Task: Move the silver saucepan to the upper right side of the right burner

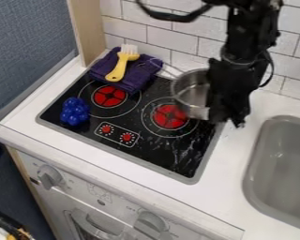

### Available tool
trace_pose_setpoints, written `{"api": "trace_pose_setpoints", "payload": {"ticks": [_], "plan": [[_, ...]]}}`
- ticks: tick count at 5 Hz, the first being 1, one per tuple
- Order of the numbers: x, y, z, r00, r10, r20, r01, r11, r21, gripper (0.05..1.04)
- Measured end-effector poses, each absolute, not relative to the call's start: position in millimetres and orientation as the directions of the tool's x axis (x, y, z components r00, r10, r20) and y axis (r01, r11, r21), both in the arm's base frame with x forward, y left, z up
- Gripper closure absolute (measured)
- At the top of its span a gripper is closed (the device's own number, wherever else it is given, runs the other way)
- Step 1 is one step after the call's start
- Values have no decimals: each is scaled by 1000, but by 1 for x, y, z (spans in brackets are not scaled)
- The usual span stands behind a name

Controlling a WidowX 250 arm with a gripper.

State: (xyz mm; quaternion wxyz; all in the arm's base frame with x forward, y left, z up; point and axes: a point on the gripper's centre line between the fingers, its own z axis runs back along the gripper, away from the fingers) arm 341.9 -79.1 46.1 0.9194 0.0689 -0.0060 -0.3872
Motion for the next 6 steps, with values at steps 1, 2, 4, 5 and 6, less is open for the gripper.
{"api": "trace_pose_setpoints", "payload": {"ticks": [1,2,4,5,6], "plan": [[359,-72,28,721,-688,-87,693,711,123,1006],[368,-71,16,719,-687,-108,695,710,115,1000],[350,-76,15,704,-702,-107,710,697,100,774],[354,-81,47,752,-659,-2,654,746,127,485],[355,-68,68,832,-551,64,542,832,121,191]]}}
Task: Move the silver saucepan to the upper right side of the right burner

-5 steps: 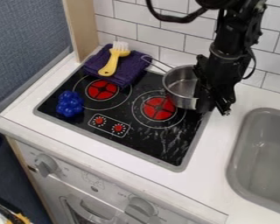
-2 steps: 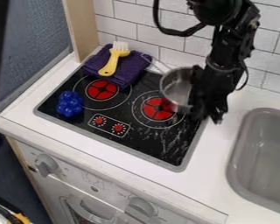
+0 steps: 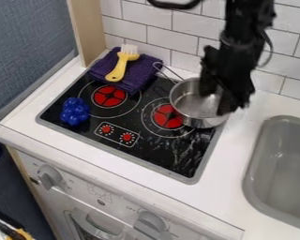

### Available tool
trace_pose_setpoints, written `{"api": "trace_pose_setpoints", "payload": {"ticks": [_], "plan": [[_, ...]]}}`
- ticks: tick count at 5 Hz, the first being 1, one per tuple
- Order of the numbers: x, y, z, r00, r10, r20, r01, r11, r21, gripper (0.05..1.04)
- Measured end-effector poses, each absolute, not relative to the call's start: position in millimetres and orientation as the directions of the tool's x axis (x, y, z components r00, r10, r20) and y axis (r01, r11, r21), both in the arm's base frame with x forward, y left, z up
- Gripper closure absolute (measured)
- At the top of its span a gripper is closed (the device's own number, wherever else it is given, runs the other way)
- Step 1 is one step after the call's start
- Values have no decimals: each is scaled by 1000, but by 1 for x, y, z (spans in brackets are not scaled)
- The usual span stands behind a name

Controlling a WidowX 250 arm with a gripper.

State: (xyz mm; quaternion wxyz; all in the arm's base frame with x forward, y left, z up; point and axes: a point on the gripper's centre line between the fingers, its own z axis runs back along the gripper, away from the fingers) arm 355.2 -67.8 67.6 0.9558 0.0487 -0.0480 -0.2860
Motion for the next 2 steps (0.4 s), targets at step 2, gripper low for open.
{"api": "trace_pose_setpoints", "payload": {"ticks": [2], "plan": [[330,-51,61,927,-372,32,369,926,82,75]]}}
